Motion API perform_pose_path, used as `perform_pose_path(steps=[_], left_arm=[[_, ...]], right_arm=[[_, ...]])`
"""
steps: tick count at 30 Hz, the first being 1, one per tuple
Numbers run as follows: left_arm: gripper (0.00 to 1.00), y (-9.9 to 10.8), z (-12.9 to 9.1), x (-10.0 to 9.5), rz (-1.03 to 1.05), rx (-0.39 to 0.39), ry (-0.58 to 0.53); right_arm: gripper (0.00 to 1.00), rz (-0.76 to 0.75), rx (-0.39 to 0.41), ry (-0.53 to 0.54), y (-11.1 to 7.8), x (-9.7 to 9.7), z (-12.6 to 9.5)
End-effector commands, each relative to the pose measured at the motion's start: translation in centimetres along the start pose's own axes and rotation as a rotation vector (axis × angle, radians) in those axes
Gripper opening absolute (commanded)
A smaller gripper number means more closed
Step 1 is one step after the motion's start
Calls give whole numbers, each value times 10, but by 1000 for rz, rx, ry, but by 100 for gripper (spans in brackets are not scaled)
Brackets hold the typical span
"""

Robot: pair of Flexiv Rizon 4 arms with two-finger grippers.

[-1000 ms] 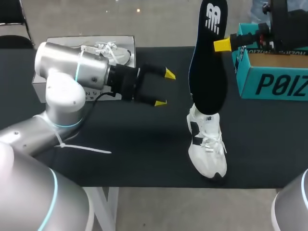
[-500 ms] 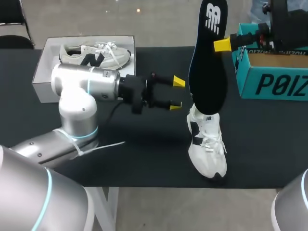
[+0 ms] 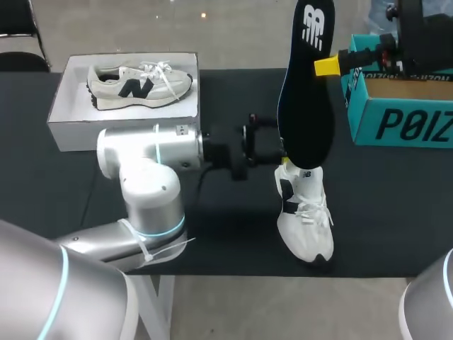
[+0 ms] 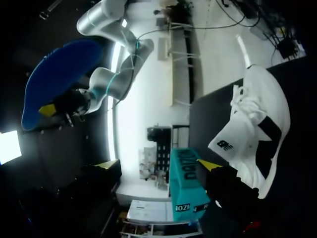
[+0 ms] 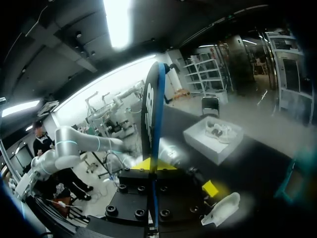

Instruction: Take the shoe out of the shoebox, open the shoe tongue, remove and reinsert the insole, then place the shoe into the shoebox

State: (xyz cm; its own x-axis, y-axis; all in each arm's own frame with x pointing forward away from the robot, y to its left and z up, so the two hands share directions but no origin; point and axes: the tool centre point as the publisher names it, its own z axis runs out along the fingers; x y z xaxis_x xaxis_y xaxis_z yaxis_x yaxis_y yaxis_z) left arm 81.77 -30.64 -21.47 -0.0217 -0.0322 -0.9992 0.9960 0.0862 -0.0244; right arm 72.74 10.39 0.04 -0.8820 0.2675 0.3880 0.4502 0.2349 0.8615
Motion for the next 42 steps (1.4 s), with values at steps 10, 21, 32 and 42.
perform_pose_path(steps=[10,21,32,42], left_arm=[[100,6,11,8,-3,-80,-7],[100,25,-2,7,1,-45,5],[100,31,-14,6,-13,-14,55],[100,31,-14,6,-13,-14,55]], right_arm=[[0,1,3,2,1,-2,2],[0,1,3,2,1,-2,2],[0,1,3,2,1,-2,2],[0,1,3,2,1,-2,2]])
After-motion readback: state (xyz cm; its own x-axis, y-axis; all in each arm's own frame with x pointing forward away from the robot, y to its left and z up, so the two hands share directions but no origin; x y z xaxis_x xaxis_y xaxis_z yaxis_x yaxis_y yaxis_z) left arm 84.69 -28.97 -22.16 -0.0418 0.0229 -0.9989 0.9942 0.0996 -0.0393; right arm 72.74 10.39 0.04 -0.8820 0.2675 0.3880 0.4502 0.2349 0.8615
